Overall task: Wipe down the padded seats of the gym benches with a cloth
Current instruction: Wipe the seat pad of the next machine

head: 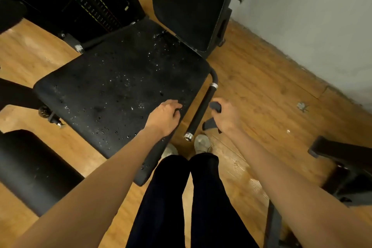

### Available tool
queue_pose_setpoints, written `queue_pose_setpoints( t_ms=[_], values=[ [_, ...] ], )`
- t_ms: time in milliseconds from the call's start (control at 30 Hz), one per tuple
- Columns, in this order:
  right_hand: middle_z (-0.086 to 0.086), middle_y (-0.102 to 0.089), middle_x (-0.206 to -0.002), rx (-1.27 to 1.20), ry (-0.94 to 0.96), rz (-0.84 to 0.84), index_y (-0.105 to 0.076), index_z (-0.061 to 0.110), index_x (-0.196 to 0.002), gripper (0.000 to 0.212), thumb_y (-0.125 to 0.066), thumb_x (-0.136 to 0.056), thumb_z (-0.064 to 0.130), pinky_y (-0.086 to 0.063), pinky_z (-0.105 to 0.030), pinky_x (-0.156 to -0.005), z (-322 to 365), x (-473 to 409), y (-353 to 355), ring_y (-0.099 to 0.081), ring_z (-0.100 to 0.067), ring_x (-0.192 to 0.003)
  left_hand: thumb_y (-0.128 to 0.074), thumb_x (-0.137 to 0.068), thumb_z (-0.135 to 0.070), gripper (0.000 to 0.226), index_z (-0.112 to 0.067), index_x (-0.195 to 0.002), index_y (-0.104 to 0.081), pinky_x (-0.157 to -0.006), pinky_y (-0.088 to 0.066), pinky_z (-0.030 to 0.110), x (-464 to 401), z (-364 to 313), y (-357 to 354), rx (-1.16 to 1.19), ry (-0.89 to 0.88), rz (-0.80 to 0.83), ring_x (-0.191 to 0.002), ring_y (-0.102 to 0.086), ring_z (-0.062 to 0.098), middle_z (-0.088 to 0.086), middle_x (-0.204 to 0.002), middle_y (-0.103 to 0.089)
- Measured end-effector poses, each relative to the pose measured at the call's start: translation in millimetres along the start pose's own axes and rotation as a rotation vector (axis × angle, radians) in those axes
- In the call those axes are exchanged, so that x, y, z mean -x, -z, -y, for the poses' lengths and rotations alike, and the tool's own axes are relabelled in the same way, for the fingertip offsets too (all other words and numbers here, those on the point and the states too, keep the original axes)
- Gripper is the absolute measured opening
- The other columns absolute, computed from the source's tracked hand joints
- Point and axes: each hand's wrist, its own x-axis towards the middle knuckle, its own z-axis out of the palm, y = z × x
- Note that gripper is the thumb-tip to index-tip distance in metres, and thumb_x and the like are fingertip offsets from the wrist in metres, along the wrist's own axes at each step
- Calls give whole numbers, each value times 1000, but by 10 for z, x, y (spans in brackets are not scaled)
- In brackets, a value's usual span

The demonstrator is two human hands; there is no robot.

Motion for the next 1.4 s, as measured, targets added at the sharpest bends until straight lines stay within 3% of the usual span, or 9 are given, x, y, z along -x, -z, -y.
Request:
queue_pose_setpoints(
  t_ms=[267,467,633,767,900,1067,1200,1300,1400],
  values=[
    [-10,-53,-123,-379,-97,-376,-49,9,-121,31,-62,-94,19,-48,-38,-93,336,-720,-451,-55,-22,-107,-49,-102,-16,48,-14,-150,-42,-124,-19,36,-940,373,-7,-90,-123,-112,-152,-22,21,5,-163,-27],
    [-8,-51,-118,-513,-111,-621,-54,9,-120,33,-67,-91,18,-40,-18,-80,507,-1329,-704,-44,-2,-82,-52,-100,-13,53,-11,-151,-39,-124,-7,34,-1437,794,43,-182,-279,-238,-152,-22,26,10,-163,-27],
    [-10,-50,-128,-463,-8,-717,-54,7,-126,37,-65,-92,14,-35,-4,-95,572,-1839,-904,-51,-13,-112,-46,-103,-20,54,-9,-154,-33,-124,-6,33,-1607,997,7,-207,-314,-296,-152,-19,24,9,-164,-22],
    [-8,-47,-145,-292,77,-722,-53,6,-136,43,-59,-96,21,-29,-42,-118,495,-1889,-1130,-38,-22,-140,-40,-104,-24,53,-11,-155,-32,-125,-8,32,-1612,1028,-87,-211,-309,-351,-153,-18,20,5,-165,-21],
    [-5,-32,-157,-305,106,-716,-47,3,-141,51,-56,-99,30,-30,-39,-118,471,-1758,-1165,-27,-18,-146,-39,-103,-25,53,-10,-154,-33,-125,-10,34,-1626,1030,-91,-208,-314,-355,-153,-18,20,6,-165,-22],
    [-3,-14,-163,-19,118,-594,-26,14,-154,64,-47,-100,42,-5,-37,-123,539,-1686,-1234,0,-21,-152,-40,-103,-24,53,-9,-153,-34,-125,-15,38,-1628,1036,-113,-216,-324,-351,-152,-19,21,8,-164,-23],
    [-10,-34,-155,60,144,-627,-43,9,-146,44,-46,-102,11,-23,-39,-121,451,-1876,-1158,-19,-26,-149,-40,-102,-23,52,-8,-152,-35,-125,-18,40,-1634,1036,-115,-225,-326,-362,-152,-22,22,9,-163,-25],
    [-8,-50,-139,-3,-9,-669,-52,9,-138,37,-46,-101,11,-37,-23,-107,464,-2258,-960,-45,-21,-132,-38,-102,-24,53,-8,-153,-35,-125,-19,41,-1630,1040,-116,-227,-321,-359,-152,-23,23,9,-163,-25],
    [-9,-51,-140,10,1,-709,-53,8,-137,37,-46,-101,11,-39,-29,-110,531,-2176,-1004,-45,-22,-132,-36,-103,-24,53,-8,-153,-34,-125,-20,41,-1638,1044,-122,-239,-325,-357,-152,-22,23,9,-164,-24]
  ],
)
